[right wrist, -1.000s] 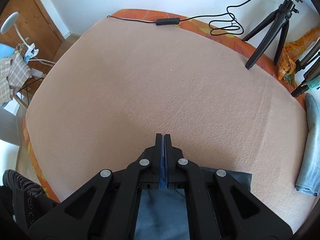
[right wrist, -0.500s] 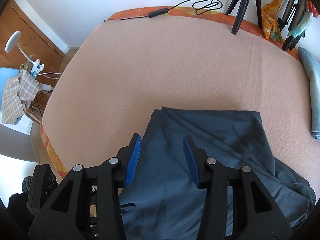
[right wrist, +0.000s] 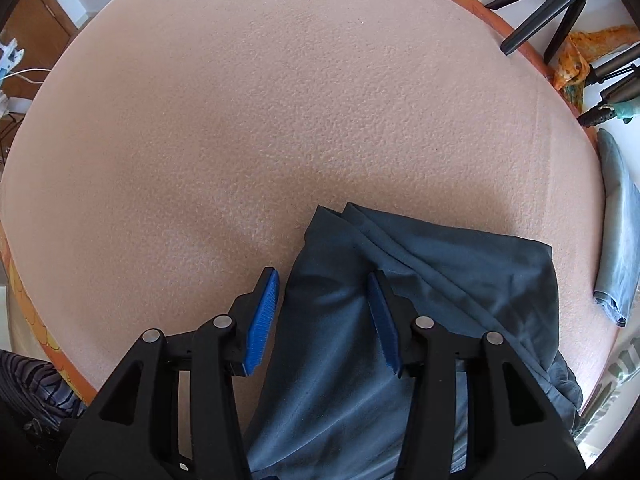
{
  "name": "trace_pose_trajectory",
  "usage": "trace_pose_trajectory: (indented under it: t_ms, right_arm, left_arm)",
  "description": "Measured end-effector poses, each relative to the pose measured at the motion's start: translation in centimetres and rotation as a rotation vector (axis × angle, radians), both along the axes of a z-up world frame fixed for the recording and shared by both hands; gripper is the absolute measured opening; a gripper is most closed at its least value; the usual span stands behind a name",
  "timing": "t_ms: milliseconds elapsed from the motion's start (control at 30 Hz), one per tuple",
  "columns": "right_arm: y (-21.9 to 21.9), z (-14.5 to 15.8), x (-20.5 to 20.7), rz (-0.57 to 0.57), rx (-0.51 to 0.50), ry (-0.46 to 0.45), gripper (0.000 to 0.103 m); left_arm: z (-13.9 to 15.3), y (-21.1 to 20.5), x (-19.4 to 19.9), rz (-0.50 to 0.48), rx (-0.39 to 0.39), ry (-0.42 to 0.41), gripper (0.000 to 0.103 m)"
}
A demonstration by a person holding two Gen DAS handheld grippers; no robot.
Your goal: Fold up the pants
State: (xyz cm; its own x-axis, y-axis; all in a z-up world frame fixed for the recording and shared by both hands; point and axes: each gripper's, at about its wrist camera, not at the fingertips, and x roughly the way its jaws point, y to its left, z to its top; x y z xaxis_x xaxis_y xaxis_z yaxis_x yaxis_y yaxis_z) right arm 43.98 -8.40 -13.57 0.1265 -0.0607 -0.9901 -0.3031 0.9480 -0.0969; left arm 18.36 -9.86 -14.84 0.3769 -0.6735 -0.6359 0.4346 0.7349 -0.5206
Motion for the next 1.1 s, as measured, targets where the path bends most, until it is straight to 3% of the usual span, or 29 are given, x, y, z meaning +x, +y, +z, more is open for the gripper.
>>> trace_pose_trajectory:
  t_ms: [33, 100, 167, 467, 533, 600, 800, 1100]
  right_arm:
    - [-0.3, 0.1, 0.1, -0.006, -0.001, -0.006, 0.032]
    - [-1.0, 0.5, 0.5, -0.028, 0.033, -0.02, 0.012]
    - [-2.1, 1.3, 0.6, -0.068, 0.09, -0.048, 0.009]
    - [-5.7, 5.0, -0.3, -0.145, 0.262, -0.151, 0.006]
    - [-6.4, 5.8, -0.6, -0.157, 0.288, -0.172, 0.006]
    - [-5.8, 7.1, -1.7, -0.166, 0.307, -0.19, 0.006]
    - [-8.1, 9.4, -2.6, -0.192, 0.39, -0.238, 0.006]
    - [-12.7, 12.6, -4.8, -0.227, 0.498, -0.311, 0.006]
  left_arm:
    - [0.1, 0.2, -0.2, 0.004, 0.012, 0.003, 0.019]
    - [0.0, 0.8, -0.5, 0.015, 0.027, 0.028, 0.029]
    - [-0.5, 1.4, -0.7, 0.023, 0.019, 0.06, 0.035]
    - [-1.0, 1.7, -2.3, -0.018, -0.006, 0.104, 0.035]
    - [-0.9, 1.4, -2.5, -0.023, -0.012, 0.099, 0.027]
    - [-0.6, 1.5, -2.8, -0.019, -0.039, 0.069, 0.006]
    - [1.8, 1.6, -3.5, -0.032, -0.079, -0.03, 0.003]
    - [6.5, -2.6, -5.4, -0.131, -0.136, -0.157, 0.003]
